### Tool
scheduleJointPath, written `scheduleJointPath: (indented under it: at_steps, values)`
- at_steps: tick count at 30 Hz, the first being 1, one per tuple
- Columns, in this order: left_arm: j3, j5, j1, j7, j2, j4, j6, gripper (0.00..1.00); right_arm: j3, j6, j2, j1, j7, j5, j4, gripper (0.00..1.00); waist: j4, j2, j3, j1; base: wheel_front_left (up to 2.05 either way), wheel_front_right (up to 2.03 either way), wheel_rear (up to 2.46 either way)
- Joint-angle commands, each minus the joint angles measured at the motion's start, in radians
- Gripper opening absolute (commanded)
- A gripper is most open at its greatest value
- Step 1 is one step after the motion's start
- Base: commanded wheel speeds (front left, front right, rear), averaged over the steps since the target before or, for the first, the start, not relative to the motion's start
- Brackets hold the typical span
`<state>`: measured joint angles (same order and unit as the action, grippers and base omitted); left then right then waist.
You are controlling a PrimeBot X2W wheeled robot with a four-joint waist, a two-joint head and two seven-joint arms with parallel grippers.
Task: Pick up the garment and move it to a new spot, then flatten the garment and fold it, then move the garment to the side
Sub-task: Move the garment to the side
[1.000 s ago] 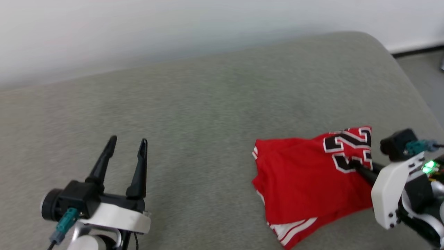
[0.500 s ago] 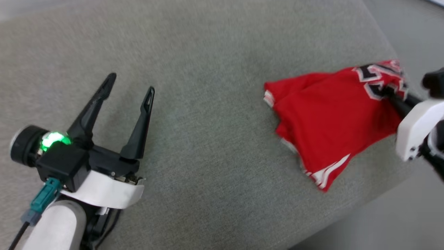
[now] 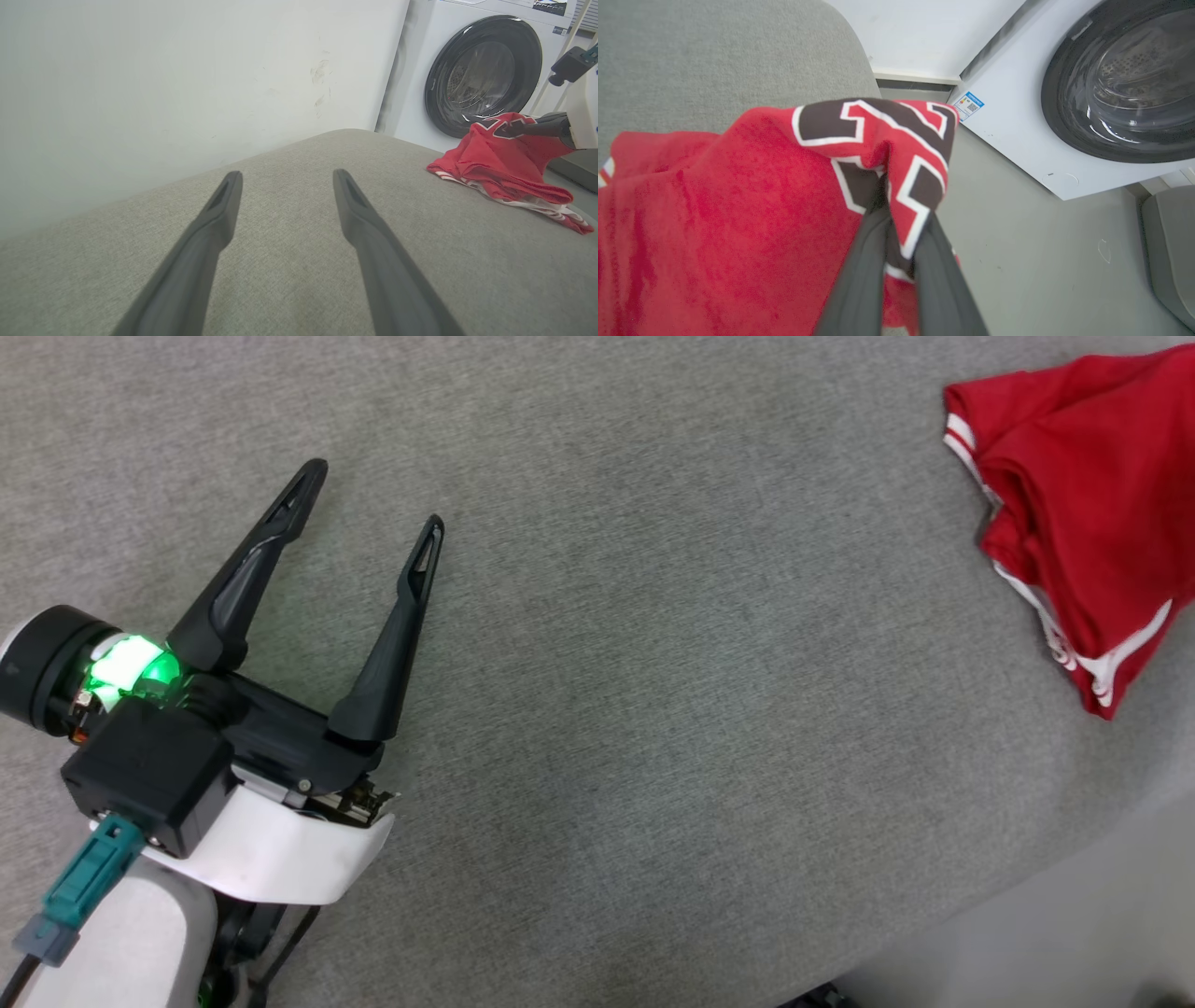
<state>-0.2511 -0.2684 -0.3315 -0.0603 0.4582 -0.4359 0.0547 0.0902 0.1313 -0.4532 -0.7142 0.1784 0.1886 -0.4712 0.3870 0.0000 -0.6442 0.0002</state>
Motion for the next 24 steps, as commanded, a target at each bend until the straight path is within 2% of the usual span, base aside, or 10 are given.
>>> scheduleJointPath:
  at_steps: [1,2,3,4,9,16,24]
  values:
    - [-0.003,-0.001,-0.01,-0.004,-0.002,-0.004,0.004,1.0,0.013,-0.001,0.016,-0.014,-0.004,-0.023,-0.021,0.26,-0.009,0.0,-0.002,-0.0002,0.0,0.0,0.0]
    - [-0.006,-0.003,-0.01,-0.006,-0.004,-0.004,0.003,1.0,0.026,-0.001,0.028,-0.013,-0.001,-0.038,-0.041,0.47,-0.013,0.0,0.001,-0.0002,0.0,0.0,0.0]
    - [-0.008,-0.004,-0.011,-0.006,-0.006,-0.003,0.002,1.0,0.04,-0.001,0.037,-0.016,-0.006,-0.049,-0.056,0.81,-0.016,0.0,0.003,-0.0002,0.0,0.0,0.0]
    - [-0.01,-0.005,-0.013,-0.009,-0.008,-0.002,0.001,1.0,0.058,-0.001,0.042,-0.02,-0.016,-0.069,-0.07,1.0,-0.02,0.0,0.005,-0.0002,0.0,0.0,0.0]
    - [-0.016,-0.006,-0.009,-0.022,-0.015,0.014,-0.004,1.0,0.166,-0.001,0.067,-0.023,-0.052,-0.163,-0.123,1.0,-0.032,0.0,0.031,-0.0002,0.0,0.0,0.0]
    - [-0.021,-0.017,0.037,-0.062,-0.041,0.065,-0.025,1.0,0.239,-0.001,0.099,0.018,-0.103,-0.249,-0.096,1.0,-0.051,0.0,0.123,-0.0002,0.0,0.0,0.0]
    - [-0.017,-0.045,0.152,-0.123,-0.096,0.16,-0.086,1.0,0.257,-0.001,0.153,0.2,-0.173,-0.261,0.062,1.0,-0.111,0.0,0.314,-0.0002,0.0,0.0,0.0]
